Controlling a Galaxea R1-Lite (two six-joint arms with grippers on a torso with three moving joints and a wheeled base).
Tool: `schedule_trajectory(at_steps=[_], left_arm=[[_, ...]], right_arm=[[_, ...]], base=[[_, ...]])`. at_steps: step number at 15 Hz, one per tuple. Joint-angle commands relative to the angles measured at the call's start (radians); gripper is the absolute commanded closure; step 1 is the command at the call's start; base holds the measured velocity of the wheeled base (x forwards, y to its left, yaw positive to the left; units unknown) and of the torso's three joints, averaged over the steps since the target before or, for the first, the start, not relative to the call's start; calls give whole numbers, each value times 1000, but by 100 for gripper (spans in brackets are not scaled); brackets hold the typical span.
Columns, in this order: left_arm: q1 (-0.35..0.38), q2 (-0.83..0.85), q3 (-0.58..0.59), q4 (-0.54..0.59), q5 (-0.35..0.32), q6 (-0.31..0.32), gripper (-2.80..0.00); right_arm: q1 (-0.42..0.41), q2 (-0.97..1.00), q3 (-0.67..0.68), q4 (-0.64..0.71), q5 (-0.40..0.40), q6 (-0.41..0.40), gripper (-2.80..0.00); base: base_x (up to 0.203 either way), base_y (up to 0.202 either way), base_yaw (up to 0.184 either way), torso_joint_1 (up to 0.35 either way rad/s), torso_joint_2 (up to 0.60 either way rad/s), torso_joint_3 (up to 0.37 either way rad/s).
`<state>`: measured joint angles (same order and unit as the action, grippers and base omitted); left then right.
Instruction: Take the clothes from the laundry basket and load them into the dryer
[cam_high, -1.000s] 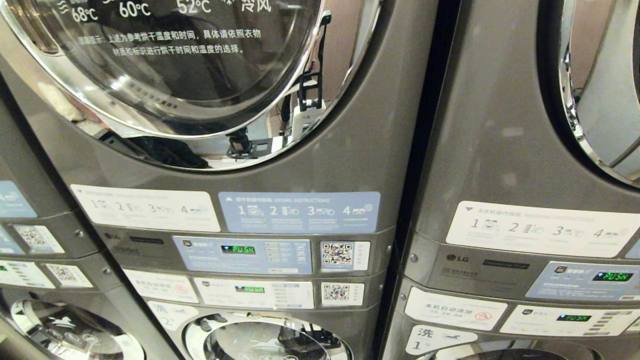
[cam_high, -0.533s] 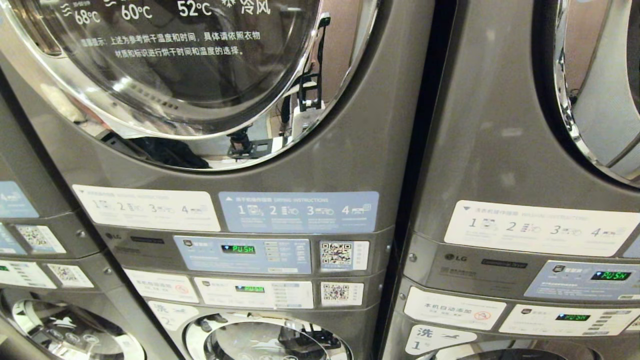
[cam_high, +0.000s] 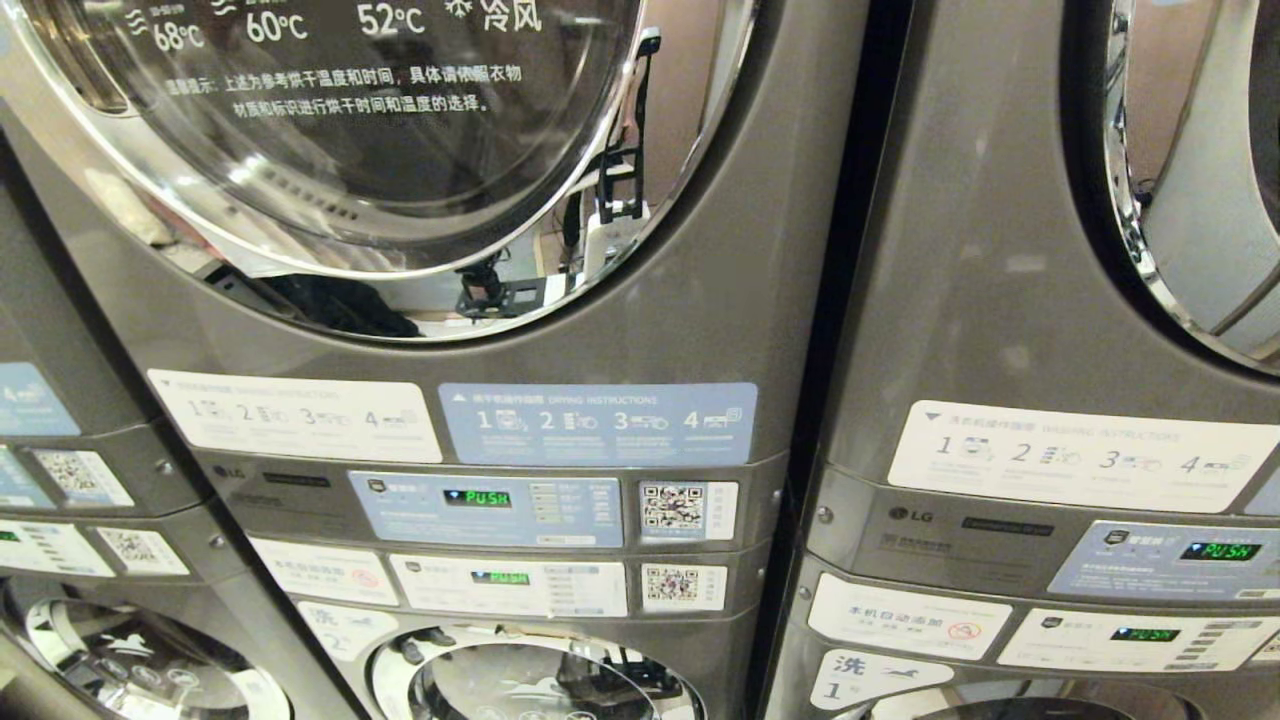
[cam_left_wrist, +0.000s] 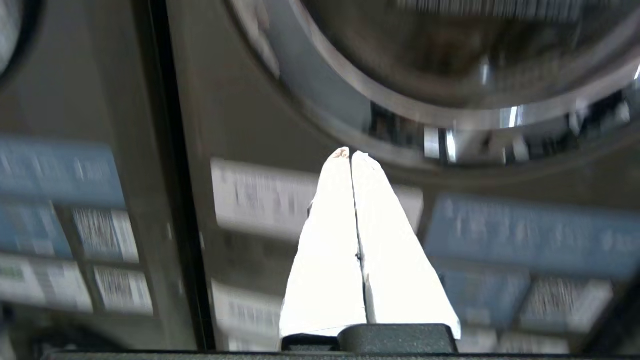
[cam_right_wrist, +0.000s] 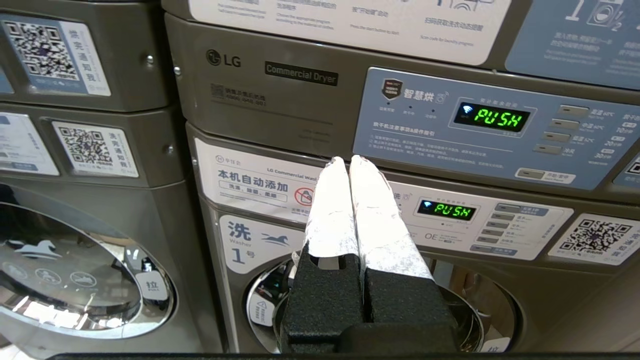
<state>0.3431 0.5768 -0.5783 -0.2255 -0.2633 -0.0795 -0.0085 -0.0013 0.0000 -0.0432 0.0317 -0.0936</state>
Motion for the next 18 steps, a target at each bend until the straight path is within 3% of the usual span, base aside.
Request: schedule_trajectory(at_steps=[1, 3, 5, 7, 9, 12, 13, 18], left_arm=[[-4, -235, 144, 71, -5, 5, 0], [-6, -301, 300, 177, 50, 68, 0], [-7, -302, 455, 204, 158, 138, 0], [-7, -302, 572, 220, 207, 206, 0], [-53, -301, 578, 240, 206, 223, 0], [-319, -308, 577, 242, 204, 218, 0], [-373, -321, 578, 241, 205, 215, 0], [-351, -581, 578, 239, 233, 193, 0]], right_arm=[[-1, 1, 18, -1, 1, -3, 0], [-1, 1, 18, 0, -1, 5, 0], [-1, 1, 18, 0, -1, 6, 0], [-1, 1, 18, 0, 1, 5, 0], [-1, 1, 18, 0, -1, 8, 0], [-1, 1, 18, 0, -1, 11, 0], [-1, 1, 18, 0, -1, 12, 0], [-1, 1, 17, 0, 1, 43, 0]], base=[[0, 0, 0, 0, 0, 0], [0, 0, 0, 0, 0, 0], [0, 0, 0, 0, 0, 0], [0, 0, 0, 0, 0, 0], [0, 0, 0, 0, 0, 0], [0, 0, 0, 0, 0, 0], [0, 0, 0, 0, 0, 0], [0, 0, 0, 0, 0, 0]])
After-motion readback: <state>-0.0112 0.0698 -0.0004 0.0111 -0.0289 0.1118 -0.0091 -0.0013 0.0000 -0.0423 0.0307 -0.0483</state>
